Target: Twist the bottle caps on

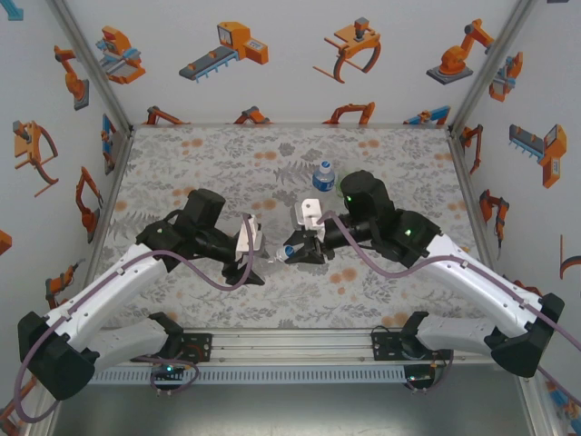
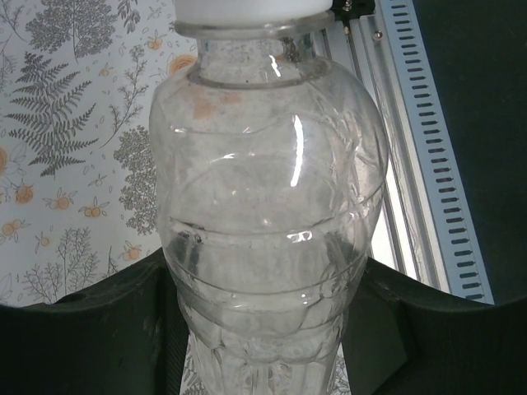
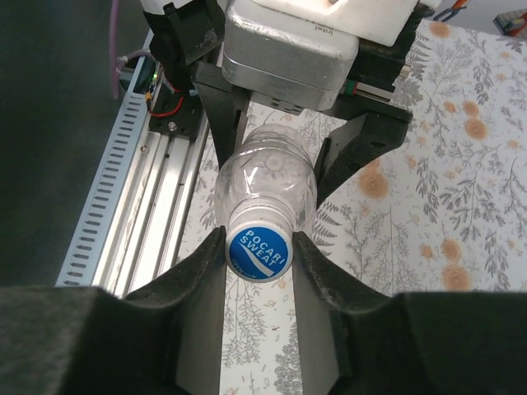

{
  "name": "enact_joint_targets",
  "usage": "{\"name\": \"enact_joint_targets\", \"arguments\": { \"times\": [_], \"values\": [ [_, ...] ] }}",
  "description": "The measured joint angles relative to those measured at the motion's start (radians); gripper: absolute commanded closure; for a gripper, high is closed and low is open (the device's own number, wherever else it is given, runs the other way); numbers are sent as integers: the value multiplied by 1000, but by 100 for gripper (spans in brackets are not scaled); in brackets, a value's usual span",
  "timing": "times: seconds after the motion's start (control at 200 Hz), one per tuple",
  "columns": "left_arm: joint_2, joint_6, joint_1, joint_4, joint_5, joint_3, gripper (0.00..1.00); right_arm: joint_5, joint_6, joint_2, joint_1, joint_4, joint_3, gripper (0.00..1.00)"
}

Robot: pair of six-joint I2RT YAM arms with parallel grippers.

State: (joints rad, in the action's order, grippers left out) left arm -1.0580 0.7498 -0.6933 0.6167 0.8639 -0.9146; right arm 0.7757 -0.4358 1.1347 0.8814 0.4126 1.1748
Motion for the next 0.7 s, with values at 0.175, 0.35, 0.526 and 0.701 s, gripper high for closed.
{"name": "enact_joint_targets", "arguments": {
  "times": [0.175, 0.35, 0.526, 0.701],
  "values": [
    [0, -2, 0, 11, -38, 0, 100, -55, 190, -18, 0, -96, -61, 100],
    [0, -31, 4, 11, -132, 0, 100, -224, 666, -23, 0, -230, -137, 100],
    [0, -80, 11, 10, -230, 0, 100, -394, 1175, 17, 0, -248, -150, 100],
    [0, -106, 14, 3, -285, 2, 100, -509, 1522, 24, 0, -226, -172, 96]
  ]
}}
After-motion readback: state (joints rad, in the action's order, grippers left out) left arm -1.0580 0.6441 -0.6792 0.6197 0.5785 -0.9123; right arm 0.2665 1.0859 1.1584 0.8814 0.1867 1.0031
